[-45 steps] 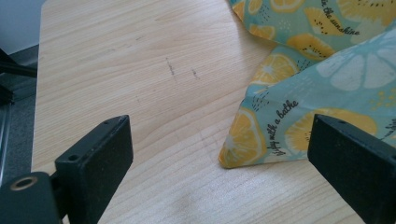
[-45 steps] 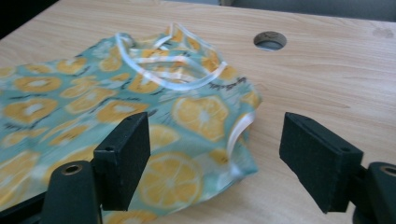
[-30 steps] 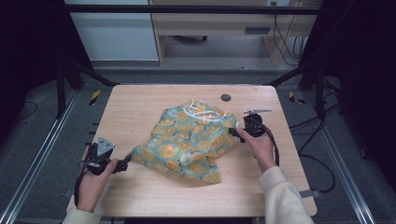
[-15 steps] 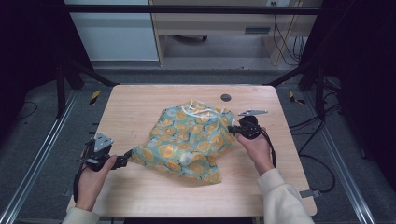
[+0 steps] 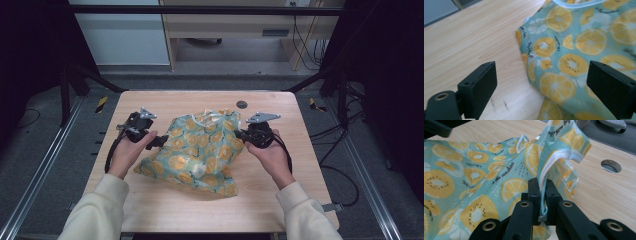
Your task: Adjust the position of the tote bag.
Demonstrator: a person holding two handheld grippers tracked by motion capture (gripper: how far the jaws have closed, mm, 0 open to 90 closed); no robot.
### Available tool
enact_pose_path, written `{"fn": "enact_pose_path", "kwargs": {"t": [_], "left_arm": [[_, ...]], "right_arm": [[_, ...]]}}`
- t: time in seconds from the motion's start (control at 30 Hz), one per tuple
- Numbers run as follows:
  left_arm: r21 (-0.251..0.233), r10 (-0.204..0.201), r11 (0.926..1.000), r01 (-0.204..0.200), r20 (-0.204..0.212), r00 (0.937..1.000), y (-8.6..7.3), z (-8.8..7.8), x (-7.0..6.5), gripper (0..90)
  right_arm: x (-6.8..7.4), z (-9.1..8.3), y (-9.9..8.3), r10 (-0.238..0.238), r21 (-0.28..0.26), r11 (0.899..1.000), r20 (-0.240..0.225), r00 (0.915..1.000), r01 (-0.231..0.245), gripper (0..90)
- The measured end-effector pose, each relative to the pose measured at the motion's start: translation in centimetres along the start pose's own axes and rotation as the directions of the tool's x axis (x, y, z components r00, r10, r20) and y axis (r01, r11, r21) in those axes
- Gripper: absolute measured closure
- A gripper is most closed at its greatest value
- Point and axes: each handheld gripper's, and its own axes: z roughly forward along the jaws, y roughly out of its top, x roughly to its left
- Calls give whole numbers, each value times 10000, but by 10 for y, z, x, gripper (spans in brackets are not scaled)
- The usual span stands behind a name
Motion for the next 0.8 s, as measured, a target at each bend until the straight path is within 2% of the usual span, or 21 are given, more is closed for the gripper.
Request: {"fn": "enact_pose_path", "kwargs": {"t": [0.07,0.13,0.17,0.23,0.33,0.5,0.7,0.8], "left_arm": [[431,-19,9991,15,90,10000,5,11,-1,87],[575,-102,9983,92,169,9998,6,16,-2,83],[942,-252,9953,223,293,9993,7,26,-3,83],[1336,-181,9909,136,322,9993,6,33,-4,85],[1470,-225,9890,147,517,9984,5,37,-4,87],[1637,-718,9849,566,888,9935,1,41,-2,99],[1992,-1147,9756,921,1052,9878,-2,47,1,161],[2136,-1244,9716,1015,965,9875,-5,49,2,206]], "right_arm": [[-2,0,-1,-50,16,10000,-14,10000,50,861],[-3,0,-2,-51,31,10000,-41,10000,51,860],[-6,1,-3,-45,59,10000,5,10000,45,859],[-8,2,-5,32,80,10000,9,10000,-33,857],[-9,2,-8,123,66,9999,17,9999,-123,856],[-9,4,-12,103,131,9999,-1,9999,-103,855],[-11,5,-10,166,154,9997,43,9999,-166,855],[-11,6,-10,185,182,9997,14,9998,-185,855]]}}
